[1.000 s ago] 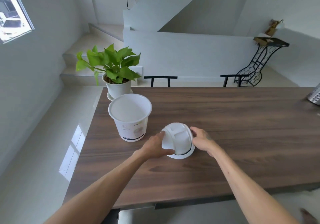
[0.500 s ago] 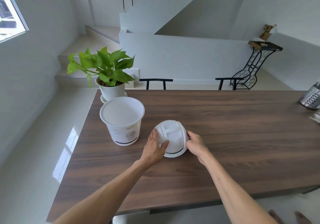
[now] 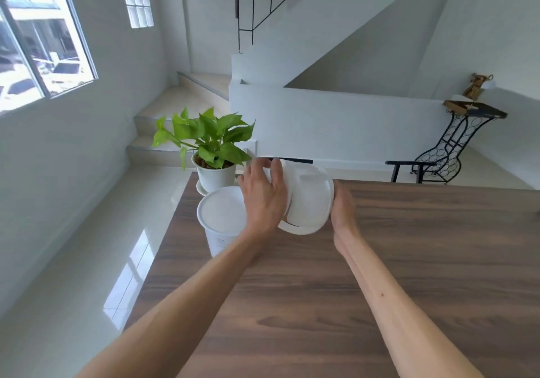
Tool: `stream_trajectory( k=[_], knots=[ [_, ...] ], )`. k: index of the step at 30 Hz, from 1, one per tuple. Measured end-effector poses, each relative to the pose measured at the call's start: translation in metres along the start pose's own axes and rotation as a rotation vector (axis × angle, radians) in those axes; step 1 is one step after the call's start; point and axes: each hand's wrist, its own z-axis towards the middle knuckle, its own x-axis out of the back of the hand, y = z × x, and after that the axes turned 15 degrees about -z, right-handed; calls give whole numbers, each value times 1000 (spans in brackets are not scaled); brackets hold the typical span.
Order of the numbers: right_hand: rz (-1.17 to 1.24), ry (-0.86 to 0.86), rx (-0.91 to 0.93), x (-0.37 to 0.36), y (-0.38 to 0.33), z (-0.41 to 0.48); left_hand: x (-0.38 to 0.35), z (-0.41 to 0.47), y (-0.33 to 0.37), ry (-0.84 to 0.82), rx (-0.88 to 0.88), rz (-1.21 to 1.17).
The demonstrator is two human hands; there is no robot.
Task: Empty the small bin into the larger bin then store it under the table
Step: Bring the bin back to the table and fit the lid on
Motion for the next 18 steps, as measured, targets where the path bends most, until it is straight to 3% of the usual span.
stream_trajectory(
  k=[8, 11, 18],
  knots=[
    [-153, -240, 50, -74, -41, 8, 86, 63, -10, 121, 257, 66],
    [-101, -320, 72, -97, -41, 10, 103, 78, -26, 172, 323, 49],
    [-70, -342, -23, -123, -9, 14, 106, 86, -57, 158, 410, -27]
  ],
)
